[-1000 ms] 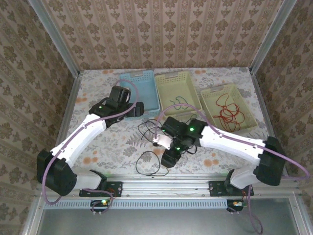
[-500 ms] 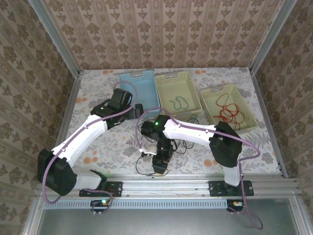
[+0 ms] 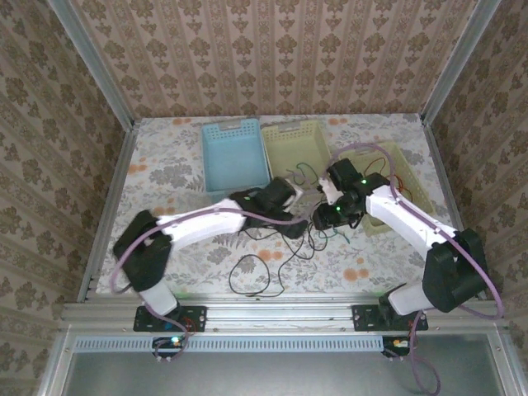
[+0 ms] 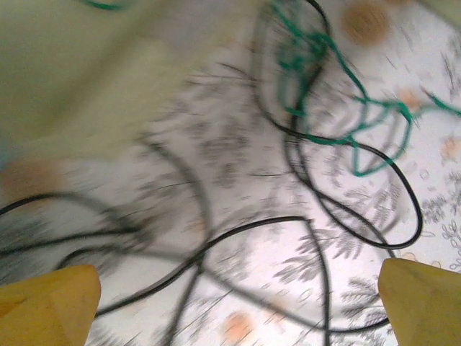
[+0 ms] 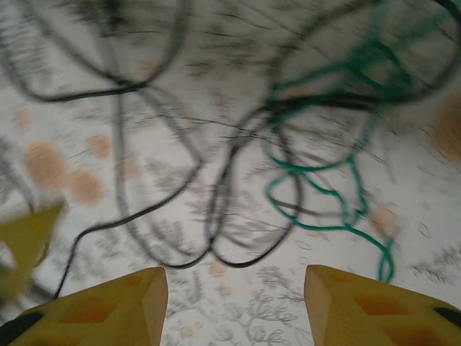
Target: Untangle the cables
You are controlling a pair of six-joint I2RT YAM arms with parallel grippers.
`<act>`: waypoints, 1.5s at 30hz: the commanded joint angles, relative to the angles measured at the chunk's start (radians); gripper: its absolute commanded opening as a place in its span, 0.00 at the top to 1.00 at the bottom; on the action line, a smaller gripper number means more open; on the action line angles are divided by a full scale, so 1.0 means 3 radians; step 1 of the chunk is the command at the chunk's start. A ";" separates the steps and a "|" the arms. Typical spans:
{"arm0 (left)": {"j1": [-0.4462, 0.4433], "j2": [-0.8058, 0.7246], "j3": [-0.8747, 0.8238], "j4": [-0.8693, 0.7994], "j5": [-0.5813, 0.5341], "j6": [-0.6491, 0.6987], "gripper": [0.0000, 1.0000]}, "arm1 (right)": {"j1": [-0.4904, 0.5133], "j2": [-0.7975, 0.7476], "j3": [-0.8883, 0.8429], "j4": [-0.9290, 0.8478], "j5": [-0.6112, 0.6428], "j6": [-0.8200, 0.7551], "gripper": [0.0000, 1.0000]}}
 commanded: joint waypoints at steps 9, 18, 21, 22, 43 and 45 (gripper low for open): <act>-0.0190 0.0774 0.0667 0.0451 0.0186 0.0702 0.02 | -0.0225 0.0177 -0.0622 0.0665 0.0417 0.0819 0.47; -0.0075 0.0954 0.0671 0.0482 0.0384 0.0656 0.07 | -0.0278 0.0483 -0.0549 0.0542 0.0488 0.0673 0.53; -0.0064 0.1018 0.0684 0.0505 0.0434 0.0628 0.14 | -0.0300 0.0440 -0.0619 0.0599 0.0411 0.0694 0.63; -0.0067 0.1039 0.0695 0.0502 0.0453 0.0625 0.15 | -0.0307 0.0414 -0.0626 0.0600 0.0410 0.0699 0.69; 0.0273 0.0453 0.0129 0.0869 0.0433 0.0181 0.25 | -0.0657 -0.0316 -0.0028 0.0532 -0.0296 0.0727 1.00; 0.0274 0.0315 0.0046 0.0934 0.0517 0.0143 0.23 | -0.0661 -0.0210 0.0124 0.0503 -0.0379 0.0707 1.00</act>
